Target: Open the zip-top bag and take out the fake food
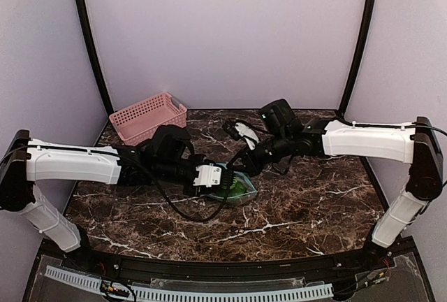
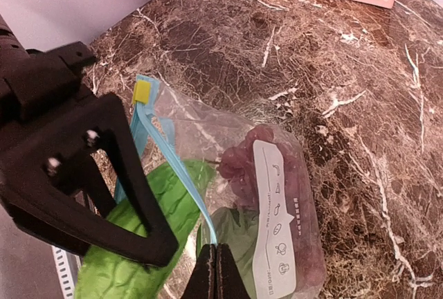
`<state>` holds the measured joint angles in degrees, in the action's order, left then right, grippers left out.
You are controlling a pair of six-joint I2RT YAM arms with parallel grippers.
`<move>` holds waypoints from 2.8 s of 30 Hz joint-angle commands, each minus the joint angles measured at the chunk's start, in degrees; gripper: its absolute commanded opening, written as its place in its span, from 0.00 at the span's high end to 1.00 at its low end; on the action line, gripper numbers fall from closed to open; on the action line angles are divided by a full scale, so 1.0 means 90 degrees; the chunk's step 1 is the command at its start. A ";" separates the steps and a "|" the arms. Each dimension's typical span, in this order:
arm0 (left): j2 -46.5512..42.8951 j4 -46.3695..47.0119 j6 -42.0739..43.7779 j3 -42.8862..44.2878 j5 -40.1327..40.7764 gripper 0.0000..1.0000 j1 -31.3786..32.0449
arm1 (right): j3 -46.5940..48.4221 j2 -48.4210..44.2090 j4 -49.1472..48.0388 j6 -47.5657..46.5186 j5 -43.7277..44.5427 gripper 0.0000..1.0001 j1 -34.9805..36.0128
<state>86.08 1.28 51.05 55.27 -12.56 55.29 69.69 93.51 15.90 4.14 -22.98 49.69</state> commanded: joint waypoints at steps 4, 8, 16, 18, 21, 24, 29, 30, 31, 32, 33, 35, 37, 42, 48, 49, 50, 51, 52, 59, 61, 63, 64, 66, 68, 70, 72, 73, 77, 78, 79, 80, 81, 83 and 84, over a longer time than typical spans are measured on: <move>-0.0380 0.1440 -0.1206 -0.0346 -0.0824 0.79 -0.0108 | -0.0165 -0.0188 -0.0154 0.0183 -0.0190 1.00 -0.0126; -0.0520 0.2148 -0.1868 -0.0497 -0.1083 0.79 -0.0195 | -0.0176 -0.0186 -0.0155 0.0184 -0.0172 1.00 -0.0151; -0.1277 0.3007 -0.4004 -0.0449 -0.1304 0.80 -0.1307 | -0.0212 -0.0215 -0.0174 0.0167 -0.0220 1.00 -0.0218; -0.1402 0.2788 -0.4237 -0.0284 -0.1075 0.80 -0.1668 | -0.0214 -0.0206 -0.0176 0.0150 -0.0220 1.00 -0.0227; -0.1403 0.2465 -0.4549 -0.0047 -0.0387 0.78 -0.2255 | -0.0210 -0.0210 -0.0185 0.0137 -0.0229 1.00 -0.0238; -0.1249 0.1943 -0.4840 0.0385 0.0155 0.76 -0.2762 | -0.0252 -0.0232 -0.0201 0.0145 -0.0238 1.00 -0.0244; -0.0655 0.1045 -0.5574 0.1276 0.0867 0.76 -0.3915 | -0.0256 -0.0245 -0.0213 0.0138 -0.0256 1.00 -0.0248; -0.0374 0.0653 -0.5725 0.1649 0.0960 0.77 -0.4057 | -0.0253 -0.0252 -0.0214 0.0136 -0.0266 1.00 -0.0248; -0.0219 0.0470 -0.5978 0.1846 0.1079 0.77 -0.4335 | -0.0253 -0.0254 -0.0215 0.0131 -0.0277 1.00 -0.0248; 0.0152 0.0079 -0.6108 0.2226 0.1100 0.78 -0.4472 | -0.0256 -0.0259 -0.0214 0.0135 -0.0278 1.00 -0.0248; 0.0323 -0.0163 -0.6342 0.2437 0.1126 0.79 -0.4732 | -0.0262 -0.0263 -0.0214 0.0135 -0.0282 1.00 -0.0249; 0.0905 -0.0696 -0.6641 0.3137 0.1125 0.81 -0.5078 | -0.0272 -0.0283 -0.0215 0.0134 -0.0278 1.00 -0.0248; 0.1554 -0.1111 -0.6934 0.3516 0.1082 0.83 -0.5367 | -0.0282 -0.0296 -0.0212 0.0126 -0.0268 1.00 -0.0262; 0.2354 -0.1264 -0.7445 0.3912 0.0976 0.80 -0.5827 | -0.0339 -0.0355 -0.0221 0.0140 -0.0230 1.00 -0.0258; 0.3346 -0.1904 -0.7805 0.4610 0.1462 0.79 -0.5902 | -0.0360 -0.0371 -0.0225 0.0148 -0.0234 1.00 -0.0258; 0.3519 -0.2013 -0.7852 0.4726 0.1492 0.79 -0.5910 | -0.0361 -0.0376 -0.0224 0.0146 -0.0238 1.00 -0.0263; 0.3598 -0.2054 -0.7928 0.4771 0.1510 0.78 -0.5929 | -0.0358 -0.0378 -0.0224 0.0150 -0.0239 1.00 -0.0255; 0.3736 -0.2190 -0.7967 0.4873 0.1526 0.78 -0.5938 | -0.0355 -0.0379 -0.0224 0.0151 -0.0234 1.00 -0.0263; 0.3794 -0.2274 -0.8065 0.4928 0.1569 0.77 -0.5953 | -0.0359 -0.0381 -0.0216 0.0154 -0.0231 1.00 -0.0258; 0.4250 -0.3211 -0.8416 0.5439 0.1681 0.69 -0.5982 | -0.0316 -0.0342 -0.0230 0.0140 -0.0267 1.00 -0.0262; 0.4337 -0.3366 -0.8425 0.5553 0.1708 0.64 -0.5991 | -0.0303 -0.0328 -0.0225 0.0128 -0.0278 1.00 -0.0263; 0.4382 -0.3458 -0.8410 0.5602 0.1721 0.59 -0.6001 | -0.0293 -0.0329 -0.0224 0.0126 -0.0286 1.00 -0.0263; 0.4396 -0.3498 -0.8408 0.5633 0.1734 0.57 -0.6004 | -0.0284 -0.0332 -0.0216 0.0117 -0.0293 1.00 -0.0266; 0.4401 -0.3528 -0.8406 0.5678 0.1754 0.54 -0.6019 | -0.0282 -0.0340 -0.0221 0.0116 -0.0298 1.00 -0.0265; 0.4404 -0.3573 -0.8406 0.5748 0.1749 0.50 -0.6032 | -0.0282 -0.0342 -0.0226 0.0126 -0.0306 1.00 -0.0264; 0.4409 -0.3608 -0.8393 0.5841 0.1706 0.48 -0.6035 | -0.0297 -0.0341 -0.0229 0.0125 -0.0317 1.00 -0.0261; 0.4410 -0.3647 -0.8336 0.5947 0.1655 0.41 -0.6036 | -0.0302 -0.0342 -0.0233 0.0135 -0.0334 1.00 -0.0265; 0.4410 -0.3667 -0.8308 0.6024 0.1632 0.40 -0.6036 | -0.0302 -0.0342 -0.0234 0.0130 -0.0337 1.00 -0.0267; 0.4264 -0.3693 -0.8129 0.6229 0.1446 0.37 -0.6031 | -0.0287 -0.0334 -0.0243 0.0135 -0.0337 1.00 -0.0267; 0.4200 -0.3646 -0.8049 0.6221 0.1215 0.36 -0.6027 | -0.0284 -0.0335 -0.0238 0.0131 -0.0342 1.00 -0.0260; 0.4023 -0.3489 -0.8008 0.6151 0.1105 0.34 -0.6022 | -0.0275 -0.0324 -0.0243 0.0126 -0.0346 1.00 -0.0262; 0.3914 -0.3388 -0.7916 0.6075 0.0898 0.33 -0.6013 | -0.0268 -0.0315 -0.0244 0.0126 -0.0364 1.00 -0.0261; 0.3624 -0.3090 -0.7873 0.5851 0.0810 0.29 -0.6005 | -0.0264 -0.0313 -0.0243 0.0131 -0.0373 1.00 -0.0265; 0.3065 -0.2459 -0.7749 0.5262 0.0706 0.19 -0.5956 | -0.0254 -0.0303 -0.0243 0.0135 -0.0390 1.00 -0.0267; 0.2849 -0.2233 -0.7649 0.4842 0.0691 0.16 -0.5923 | -0.0245 -0.0303 -0.0243 0.0131 -0.0395 1.00 -0.0267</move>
<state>123.33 -26.70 -20.99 107.04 -2.68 1.43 67.16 91.59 15.00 5.21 -25.85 47.88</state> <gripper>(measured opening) 0.783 0.005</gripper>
